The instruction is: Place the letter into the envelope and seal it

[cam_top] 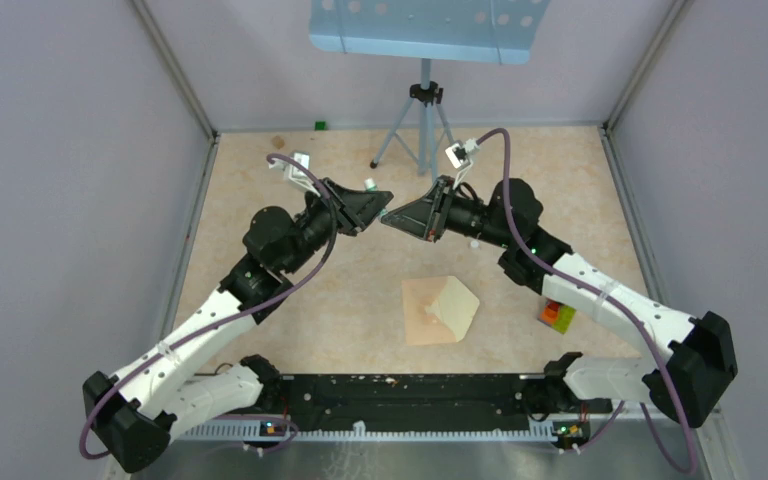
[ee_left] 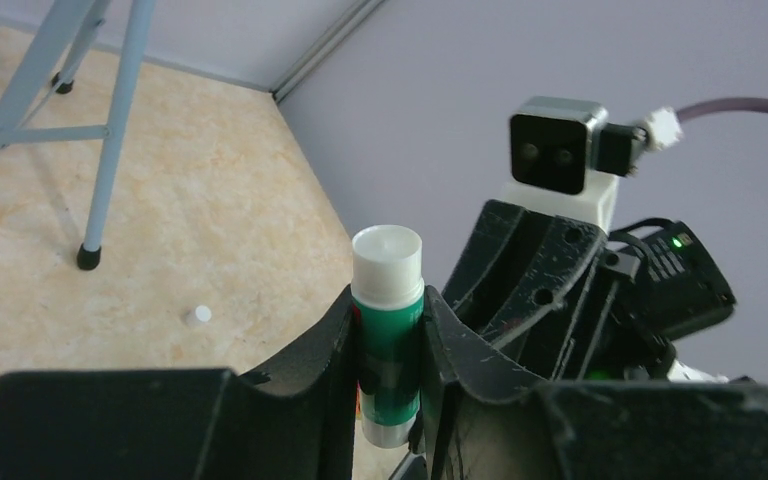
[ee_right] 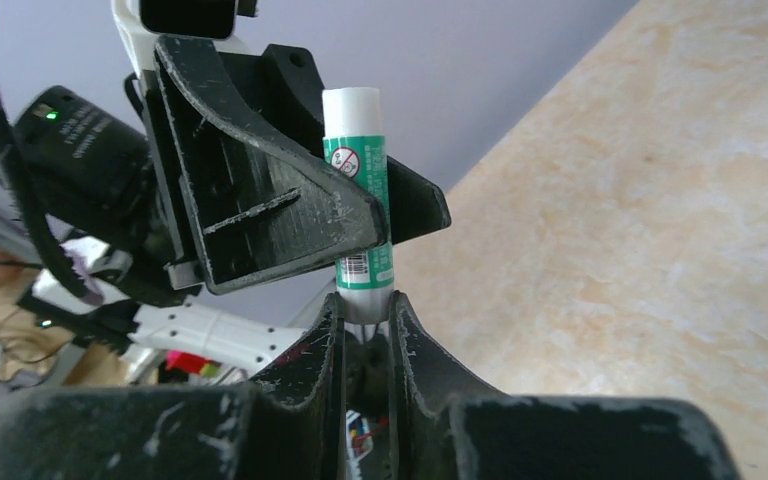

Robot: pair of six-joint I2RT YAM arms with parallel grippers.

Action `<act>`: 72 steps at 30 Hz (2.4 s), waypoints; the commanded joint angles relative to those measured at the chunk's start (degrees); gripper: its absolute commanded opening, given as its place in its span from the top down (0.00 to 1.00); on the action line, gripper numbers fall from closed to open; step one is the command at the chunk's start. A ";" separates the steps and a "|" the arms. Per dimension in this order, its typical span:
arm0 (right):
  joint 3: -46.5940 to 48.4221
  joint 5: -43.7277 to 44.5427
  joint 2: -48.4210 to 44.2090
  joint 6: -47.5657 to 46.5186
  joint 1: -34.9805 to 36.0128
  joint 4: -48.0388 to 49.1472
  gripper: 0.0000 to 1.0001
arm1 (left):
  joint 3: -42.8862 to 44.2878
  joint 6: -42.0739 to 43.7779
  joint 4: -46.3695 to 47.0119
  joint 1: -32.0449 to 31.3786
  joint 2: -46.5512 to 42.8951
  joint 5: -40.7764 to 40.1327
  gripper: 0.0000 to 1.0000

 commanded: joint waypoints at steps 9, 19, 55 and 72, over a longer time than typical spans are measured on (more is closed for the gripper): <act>-1.71 -4.70 -4.43 5.75 -4.37 6.98 0.57 | -1.99 4.03 5.40 -0.17 -3.81 3.90 1.00; 7.23 34.74 -4.83 -21.71 13.07 -16.93 0.42 | 5.84 1.47 -7.80 -0.18 1.04 -6.75 1.00; 6.54 -0.67 0.40 -6.16 -0.67 -2.97 0.93 | 2.59 8.57 4.93 -0.18 -3.16 6.81 1.00; 3.63 -11.50 -0.31 4.96 -5.49 5.32 0.48 | 2.37 10.07 1.23 -0.18 -6.15 3.46 1.00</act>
